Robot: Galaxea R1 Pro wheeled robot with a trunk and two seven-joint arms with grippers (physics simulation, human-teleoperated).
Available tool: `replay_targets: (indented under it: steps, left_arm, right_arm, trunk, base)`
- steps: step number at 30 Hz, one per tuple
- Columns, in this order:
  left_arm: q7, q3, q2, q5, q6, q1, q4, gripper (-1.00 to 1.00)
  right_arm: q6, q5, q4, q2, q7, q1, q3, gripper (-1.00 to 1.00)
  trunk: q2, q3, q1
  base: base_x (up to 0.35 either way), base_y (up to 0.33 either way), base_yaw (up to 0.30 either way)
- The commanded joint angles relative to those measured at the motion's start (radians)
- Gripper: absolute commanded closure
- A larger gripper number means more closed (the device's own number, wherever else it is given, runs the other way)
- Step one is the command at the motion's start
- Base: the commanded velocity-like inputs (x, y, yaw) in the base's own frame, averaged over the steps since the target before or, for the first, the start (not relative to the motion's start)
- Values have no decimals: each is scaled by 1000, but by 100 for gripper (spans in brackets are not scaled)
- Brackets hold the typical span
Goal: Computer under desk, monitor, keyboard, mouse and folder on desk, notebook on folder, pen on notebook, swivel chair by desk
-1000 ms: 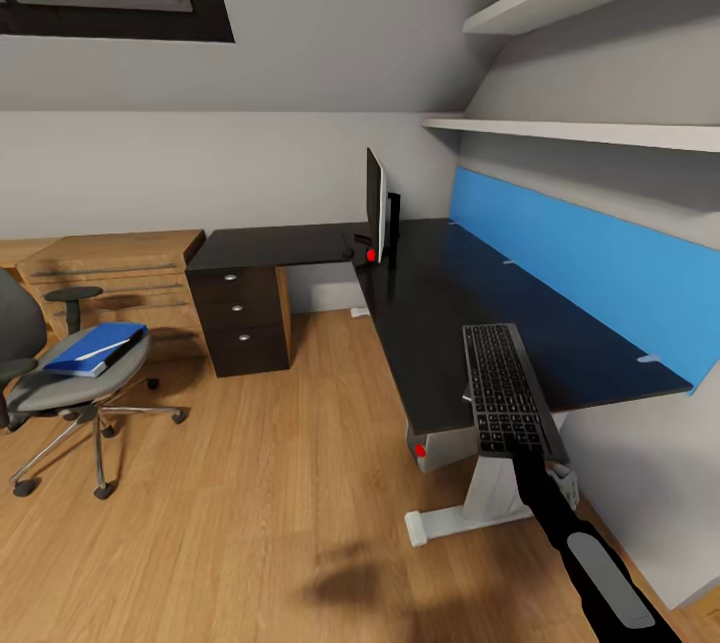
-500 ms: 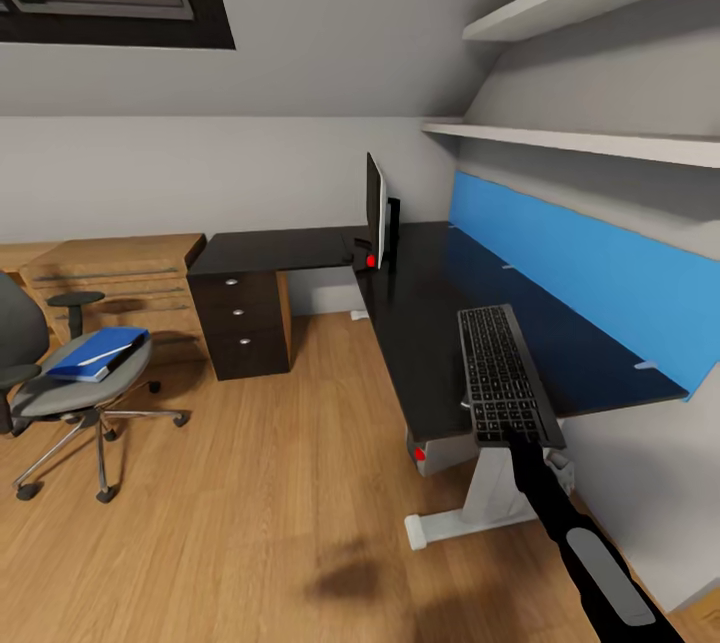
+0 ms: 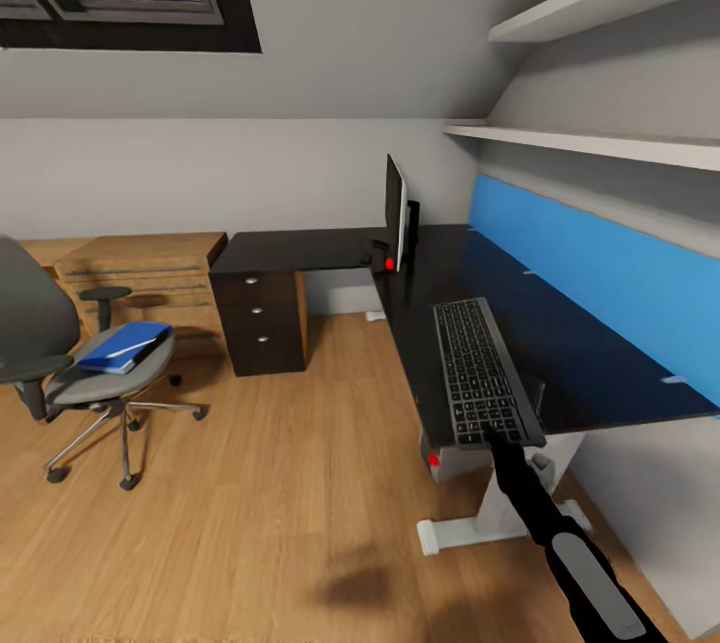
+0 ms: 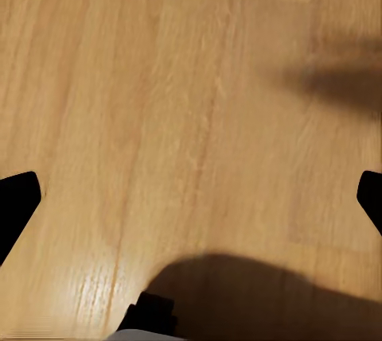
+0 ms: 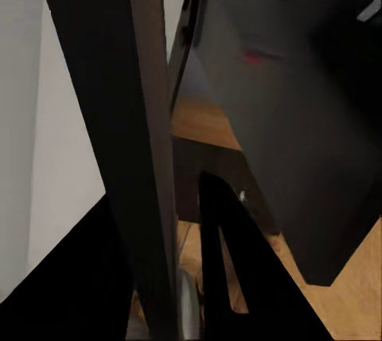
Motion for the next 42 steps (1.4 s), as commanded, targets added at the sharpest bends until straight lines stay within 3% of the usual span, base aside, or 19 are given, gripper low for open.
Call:
replay_targets:
  steps: [1,6,9,18,31,36,42]
  left_arm:
    - [8,-8,1,11,-5,-1,1,-100]
    - [8,-8,1,11,-5,-1,1,-100]
    - [7,-8,1,11,-5,-1,1,-100]
    - [3,-8,1,11,-5,-1,1,-100]
    - [5,-7,1,12,-5,-1,1,-100]
    - [2,-6,1,12,-5,-1,1,-100]
    - [2,-8,1,12,-5,-1,1,-100]
  right_arm:
    - [3,-12,-7,0,3,3,7,100]
    - [1,-12,-32,4,2,18,50,100]
    - [1,-13,-55,9,-2,28,98,100]
    - [4,-12,-79,7,-2,33,192,100]
    - [5,-16,-80,8,1,33,200,100]
    - [5,-14,-82,6,1,33,200,100]
    - [6,-14,-81,6,1,33,200,100]
  trunk:
    - [0,-1,0]
    - [0,-1,0]
    - [0,-1,0]
    - [0,-1,0]
    - [0,-1,0]
    - [0,-1,0]
    - [42,18,-23]
  base:
    - [0,0,273]
    - [0,0,275]
    - [0,49,277]
    - [0,282,151]
    - [0,240,2]
    - [309,109,0]
    - [329,16,0]
